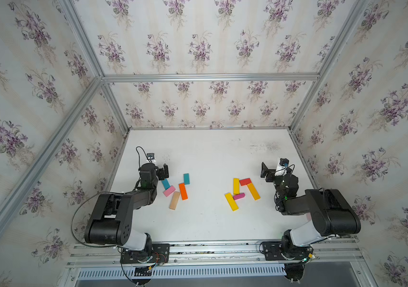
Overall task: Assemble the letter h with building blocks
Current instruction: Pick up the building block from the center of the board.
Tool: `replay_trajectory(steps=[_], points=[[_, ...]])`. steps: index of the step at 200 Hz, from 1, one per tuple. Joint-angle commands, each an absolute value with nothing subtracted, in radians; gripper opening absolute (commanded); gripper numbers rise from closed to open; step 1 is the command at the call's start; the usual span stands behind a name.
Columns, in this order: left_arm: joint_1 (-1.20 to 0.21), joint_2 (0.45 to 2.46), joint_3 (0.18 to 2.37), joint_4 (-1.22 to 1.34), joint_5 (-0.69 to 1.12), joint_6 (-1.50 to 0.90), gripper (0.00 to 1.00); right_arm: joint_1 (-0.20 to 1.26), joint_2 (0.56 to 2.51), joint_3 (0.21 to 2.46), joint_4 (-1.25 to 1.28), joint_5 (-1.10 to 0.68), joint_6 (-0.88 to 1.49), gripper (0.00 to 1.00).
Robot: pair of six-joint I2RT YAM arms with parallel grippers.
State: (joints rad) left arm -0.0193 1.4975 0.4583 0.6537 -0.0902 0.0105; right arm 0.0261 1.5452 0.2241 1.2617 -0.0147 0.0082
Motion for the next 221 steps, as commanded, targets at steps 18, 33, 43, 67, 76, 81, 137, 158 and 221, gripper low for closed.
replay_trajectory(steps=[18, 33, 43, 67, 76, 81, 137, 158, 221], points=[[-0.019, 1.494, 0.458, 0.676, -0.091, 0.019, 1.0, 0.027, 1.543, 0.224, 1.284, -0.012, 0.006, 1.0], [-0.018, 1.494, 0.459, 0.676, -0.091, 0.018, 1.0, 0.026, 1.542, 0.222, 1.283, -0.012, 0.007, 1.0], [-0.019, 1.494, 0.459, 0.676, -0.091, 0.018, 1.0, 0.026, 1.542, 0.223, 1.284, -0.012, 0.008, 1.0], [-0.019, 1.494, 0.459, 0.675, -0.091, 0.018, 1.0, 0.026, 1.543, 0.224, 1.279, -0.011, 0.008, 1.0], [-0.018, 1.495, 0.46, 0.675, -0.091, 0.019, 1.0, 0.026, 1.542, 0.225, 1.279, -0.011, 0.008, 1.0], [-0.019, 1.495, 0.46, 0.675, -0.091, 0.019, 1.0, 0.026, 1.542, 0.224, 1.28, -0.011, 0.008, 1.0], [-0.018, 1.485, 0.463, 0.673, -0.099, 0.021, 1.0, 0.033, 1.387, 0.221, 1.173, 0.179, 0.063, 1.0], [-0.015, 1.428, 0.769, 0.141, -0.208, -0.034, 1.0, 0.074, 1.138, 0.439, 0.647, 0.323, 0.192, 1.0], [-0.162, 1.36, 1.057, -0.334, -0.148, -0.439, 1.0, 0.122, 1.222, 0.855, -0.013, 0.005, 0.623, 1.0]])
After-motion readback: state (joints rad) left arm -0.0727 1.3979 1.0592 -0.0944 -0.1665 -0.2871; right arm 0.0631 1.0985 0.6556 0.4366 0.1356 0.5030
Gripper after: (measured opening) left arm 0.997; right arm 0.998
